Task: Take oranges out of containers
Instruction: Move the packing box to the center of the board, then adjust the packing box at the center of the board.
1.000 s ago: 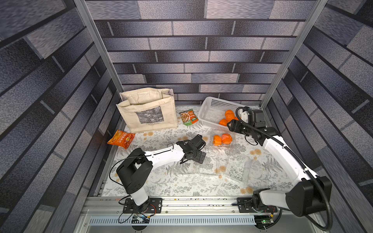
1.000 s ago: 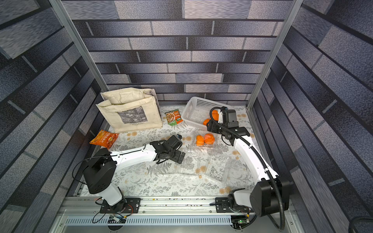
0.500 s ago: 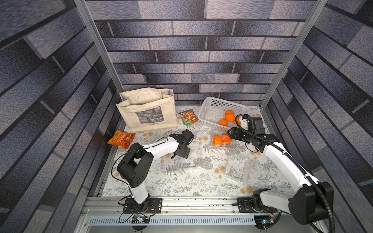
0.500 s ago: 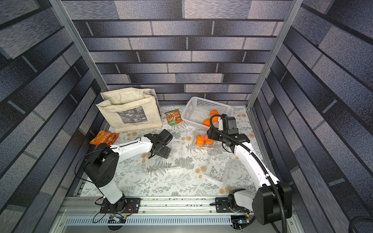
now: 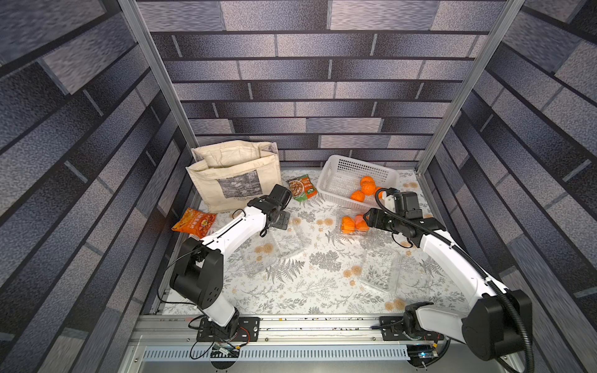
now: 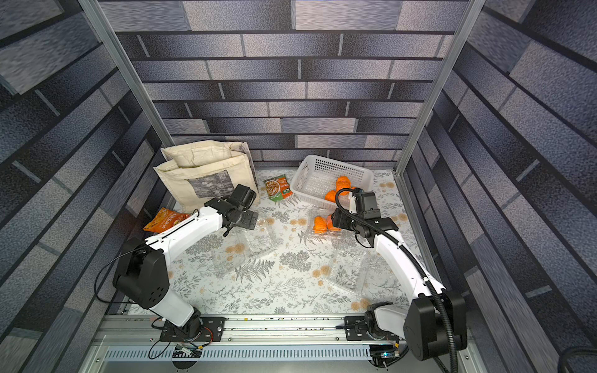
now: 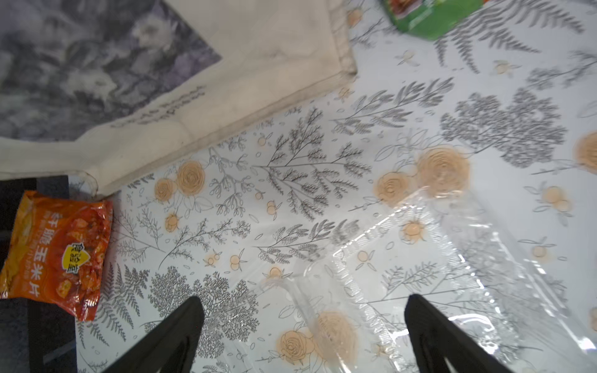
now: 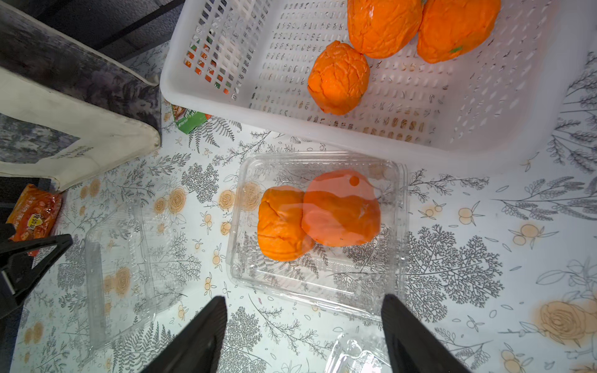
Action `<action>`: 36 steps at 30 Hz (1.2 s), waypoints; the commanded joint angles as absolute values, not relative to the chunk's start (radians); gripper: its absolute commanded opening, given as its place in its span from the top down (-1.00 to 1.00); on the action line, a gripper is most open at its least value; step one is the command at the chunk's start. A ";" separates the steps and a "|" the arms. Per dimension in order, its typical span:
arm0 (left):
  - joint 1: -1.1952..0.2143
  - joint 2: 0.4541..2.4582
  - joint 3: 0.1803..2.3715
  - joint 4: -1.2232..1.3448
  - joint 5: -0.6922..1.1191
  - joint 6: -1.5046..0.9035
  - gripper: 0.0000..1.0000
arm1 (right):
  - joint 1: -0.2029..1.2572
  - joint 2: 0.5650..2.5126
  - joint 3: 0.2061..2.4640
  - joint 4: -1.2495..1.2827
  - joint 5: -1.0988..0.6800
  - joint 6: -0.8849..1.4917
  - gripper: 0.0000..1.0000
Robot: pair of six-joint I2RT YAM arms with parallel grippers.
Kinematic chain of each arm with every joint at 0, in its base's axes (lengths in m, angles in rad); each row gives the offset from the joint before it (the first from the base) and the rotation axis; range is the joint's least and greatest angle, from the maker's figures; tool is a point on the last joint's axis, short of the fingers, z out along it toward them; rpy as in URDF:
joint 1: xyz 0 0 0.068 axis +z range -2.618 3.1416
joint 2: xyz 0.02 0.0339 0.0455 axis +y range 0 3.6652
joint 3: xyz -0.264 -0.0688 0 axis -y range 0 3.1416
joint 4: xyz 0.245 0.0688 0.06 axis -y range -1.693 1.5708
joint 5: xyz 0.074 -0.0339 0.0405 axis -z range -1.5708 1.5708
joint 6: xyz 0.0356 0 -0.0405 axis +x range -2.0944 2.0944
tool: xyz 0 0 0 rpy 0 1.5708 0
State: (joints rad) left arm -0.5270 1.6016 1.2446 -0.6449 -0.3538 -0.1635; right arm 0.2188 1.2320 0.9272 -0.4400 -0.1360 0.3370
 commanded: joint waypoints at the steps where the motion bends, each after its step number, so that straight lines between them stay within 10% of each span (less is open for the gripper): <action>1: -0.641 1.582 1.287 -0.622 -0.352 -0.162 -1.00 | 0.226 1.259 0.933 -0.425 -0.129 0.347 -0.56; 11: -0.849 1.704 1.348 -0.501 -0.184 -0.268 -1.00 | 0.215 1.382 0.963 -0.429 -0.082 0.311 -0.56; 36: -0.790 1.602 1.030 -0.546 -0.183 -0.299 -1.00 | 0.261 1.441 0.882 -0.336 -0.168 0.379 -0.48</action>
State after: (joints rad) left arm -0.8242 1.6577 1.0489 -0.5064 -0.1791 -0.3210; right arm 0.2451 1.4487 0.9108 -0.3351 -0.1482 0.3569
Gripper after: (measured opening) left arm 0.999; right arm 0.740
